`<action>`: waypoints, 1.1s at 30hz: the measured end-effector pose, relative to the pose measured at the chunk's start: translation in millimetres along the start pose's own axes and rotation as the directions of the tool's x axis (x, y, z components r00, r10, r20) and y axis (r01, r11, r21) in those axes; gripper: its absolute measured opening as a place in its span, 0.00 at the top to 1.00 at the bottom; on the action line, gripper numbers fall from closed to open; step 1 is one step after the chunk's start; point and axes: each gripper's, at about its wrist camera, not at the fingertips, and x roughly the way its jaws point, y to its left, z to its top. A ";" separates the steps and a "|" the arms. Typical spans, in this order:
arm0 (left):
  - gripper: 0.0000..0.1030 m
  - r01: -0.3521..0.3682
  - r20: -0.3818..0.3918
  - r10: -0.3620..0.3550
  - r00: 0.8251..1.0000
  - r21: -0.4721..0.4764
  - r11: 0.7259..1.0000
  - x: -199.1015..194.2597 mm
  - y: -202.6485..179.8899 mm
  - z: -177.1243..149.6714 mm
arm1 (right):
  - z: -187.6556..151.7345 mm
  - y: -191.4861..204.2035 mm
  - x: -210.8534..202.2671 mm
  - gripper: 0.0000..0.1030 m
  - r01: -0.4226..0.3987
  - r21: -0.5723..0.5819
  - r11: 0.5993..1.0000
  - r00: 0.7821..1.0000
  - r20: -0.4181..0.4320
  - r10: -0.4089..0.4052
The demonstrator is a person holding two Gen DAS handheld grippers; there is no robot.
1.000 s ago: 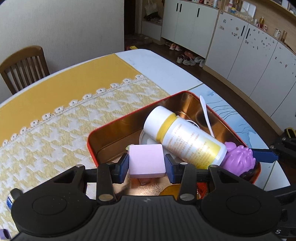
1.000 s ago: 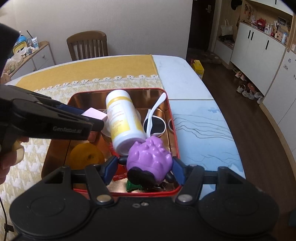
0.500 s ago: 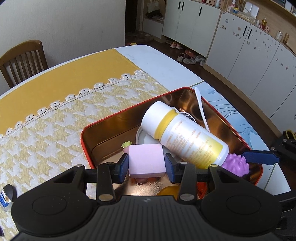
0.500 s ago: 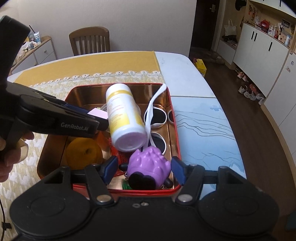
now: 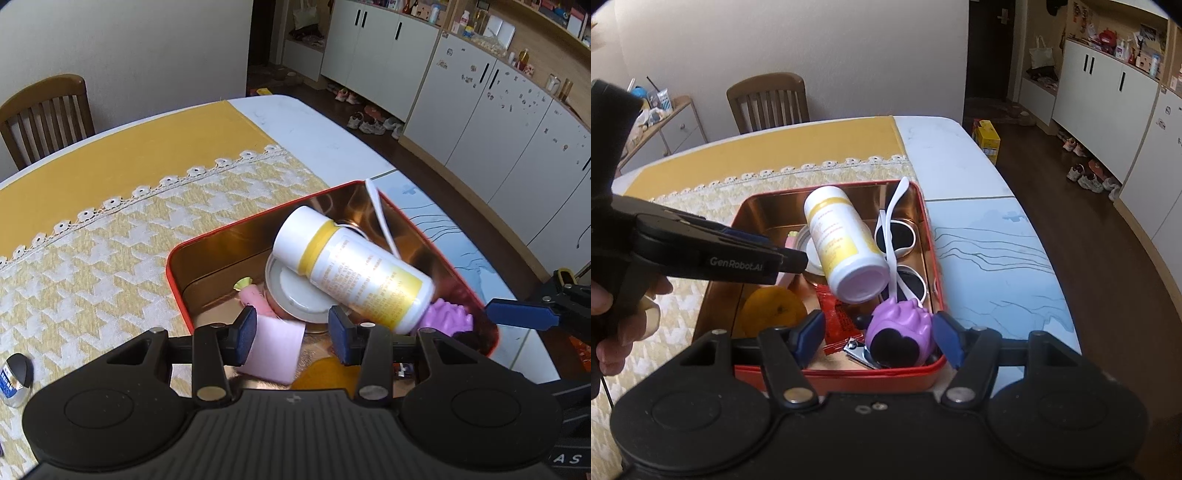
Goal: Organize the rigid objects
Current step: 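Carry the pink eraser and purple toy into the red box and release both, then withdraw both tools from the box back over the purple eraser and round tin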
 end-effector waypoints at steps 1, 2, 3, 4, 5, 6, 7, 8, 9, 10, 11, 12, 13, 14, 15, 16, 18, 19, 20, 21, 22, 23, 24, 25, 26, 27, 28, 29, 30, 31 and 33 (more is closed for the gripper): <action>0.59 0.003 0.007 -0.003 1.000 0.002 1.000 -3.6 -0.7 -0.7 | -0.4 0.9 -1.5 0.37 0.000 0.003 1.000 1.000 0.003 0.000; 0.59 0.006 0.014 -0.006 1.000 0.006 1.000 -7.4 -2.0 -1.3 | -0.4 1.3 -3.4 0.37 -0.001 0.006 1.000 1.000 0.007 0.001; 0.59 0.006 0.021 -0.006 1.000 0.012 1.000 -11.5 -3.2 -2.2 | -0.3 2.0 -5.4 0.36 -0.003 0.008 1.000 1.000 0.010 0.003; 0.59 0.008 0.028 -0.008 1.000 0.017 1.000 -15.6 -4.2 -3.0 | -0.7 2.9 -7.1 0.36 -0.004 0.010 1.000 1.000 0.014 0.004; 0.58 0.009 0.034 -0.010 0.999 0.023 1.000 -19.8 -5.3 -3.7 | -0.8 3.9 -9.2 0.35 -0.004 0.010 1.000 1.000 0.019 0.004; 0.58 0.010 0.041 -0.011 0.999 0.029 1.000 -24.1 -5.9 -4.3 | -0.9 5.3 -10.6 0.35 -0.003 0.009 1.000 1.000 0.022 0.003; 0.57 0.012 0.049 -0.013 0.999 0.032 0.999 -28.7 -6.4 -5.1 | -0.9 6.8 -12.5 0.35 -0.004 0.007 1.000 1.000 0.025 0.004; 0.57 0.016 0.057 -0.018 0.998 0.036 0.999 -33.5 -6.4 -6.0 | -0.5 7.9 -14.5 0.35 -0.007 0.008 1.000 1.000 0.028 0.007; 0.57 0.018 0.066 -0.021 0.998 0.039 0.999 -38.3 -6.2 -7.0 | -0.1 9.1 -17.0 0.35 -0.011 0.009 1.000 0.999 0.032 0.011; 0.57 0.021 0.075 -0.024 0.997 0.043 0.999 -43.4 -6.0 -8.2 | 0.1 10.5 -19.0 0.34 -0.013 0.009 1.000 0.999 0.038 0.013; 0.57 0.022 0.083 -0.026 0.996 0.048 0.999 -48.6 -5.6 -9.4 | 0.2 12.2 -22.3 0.32 -0.015 0.009 1.000 0.999 0.043 0.015; 0.56 0.023 0.092 -0.027 0.995 0.052 0.998 -53.5 -4.9 -10.8 | 0.4 14.0 -25.4 0.32 -0.018 0.010 1.000 0.999 0.050 0.017; 0.55 0.023 0.100 -0.029 0.995 0.055 0.998 -58.7 -3.6 -12.4 | 0.6 15.8 -28.3 0.30 -0.022 0.012 1.000 0.998 0.056 0.021; 0.52 0.026 0.108 -0.032 0.994 0.056 0.998 -64.1 -2.1 -14.1 | 0.7 18.4 -30.7 0.30 -0.026 0.014 1.000 0.998 0.062 0.025; 0.50 0.027 0.119 -0.034 0.992 0.056 0.998 -69.7 -0.3 -16.2 | 0.7 20.9 -33.5 0.28 -0.030 0.014 0.999 0.997 0.067 0.029; 0.49 0.028 0.131 -0.036 0.991 0.057 0.998 -75.5 1.7 -18.4 | 0.7 24.2 -36.5 0.26 -0.033 0.012 0.999 0.997 0.073 0.032; 0.48 0.028 0.148 -0.036 0.988 0.058 0.998 -86.7 6.1 -22.9 | 0.9 30.8 -42.2 0.24 -0.043 0.011 0.999 0.995 0.088 0.042; 0.48 0.028 0.155 -0.037 0.987 0.059 0.998 -91.9 8.9 -25.3 | 1.1 34.4 -44.7 0.22 -0.048 0.013 0.999 0.994 0.095 0.047; 0.48 0.029 0.162 -0.038 0.986 0.059 0.998 -96.9 12.1 -27.8 | 1.4 38.1 -47.2 0.20 -0.053 0.013 0.999 0.993 0.102 0.051; 0.48 0.027 0.167 -0.037 0.985 0.058 0.998 -101.7 15.5 -30.1 | 1.8 42.0 -49.9 0.19 -0.057 0.013 0.998 0.992 0.110 0.055; 0.47 0.025 0.174 -0.035 0.984 0.055 0.998 -106.5 19.4 -32.6 | 2.1 46.2 -52.5 0.17 -0.061 0.013 0.998 0.991 0.118 0.059; 0.46 0.025 0.180 -0.034 0.983 0.051 0.998 -111.4 24.0 -35.1 | 2.6 50.8 -54.3 0.16 -0.063 0.010 0.998 0.990 0.125 0.061; 0.44 0.023 0.187 -0.032 0.982 0.047 0.999 -116.0 28.8 -37.8 | 2.9 55.7 -56.1 0.16 -0.064 0.006 0.998 0.989 0.132 0.063; 0.41 0.020 0.194 -0.028 0.981 0.042 0.999 -120.7 33.4 -40.5 | 3.2 59.9 -57.5 0.14 -0.066 0.003 0.998 0.988 0.138 0.065; 0.39 0.016 0.201 -0.023 0.979 0.036 0.999 -125.4 38.4 -43.2 | 3.8 64.7 -58.9 0.11 -0.069 0.000 0.998 0.987 0.144 0.068; 0.39 0.011 0.207 -0.017 0.978 0.028 1.000 -130.1 43.4 -45.8 | 4.3 69.7 -60.2 0.10 -0.071 -0.002 0.997 0.986 0.152 0.071; 0.38 0.008 0.211 -0.012 0.977 0.020 1.000 -134.0 48.8 -48.2 | 4.7 74.7 -61.8 0.09 -0.075 -0.002 0.997 0.984 0.159 0.075; 0.38 0.007 0.213 -0.010 0.977 0.013 1.000 -137.5 54.7 -50.1 | 5.0 79.9 -62.8 0.08 -0.082 -0.004 0.997 0.983 0.167 0.081; 0.38 0.005 0.214 -0.006 0.977 0.005 1.000 -141.1 60.7 -52.6 | 5.5 85.3 -63.7 0.07 -0.089 -0.006 0.996 0.981 0.173 0.089; 0.38 0.000 0.216 0.000 0.976 -0.003 1.000 -144.7 66.5 -55.4 | 5.9 90.8 -64.5 0.06 -0.095 -0.008 0.995 0.980 0.178 0.095; 0.36 -0.013 0.223 0.016 0.975 -0.016 1.000 -151.7 78.4 -62.1 | 6.9 102.0 -65.1 0.06 -0.108 -0.018 0.994 0.977 0.186 0.109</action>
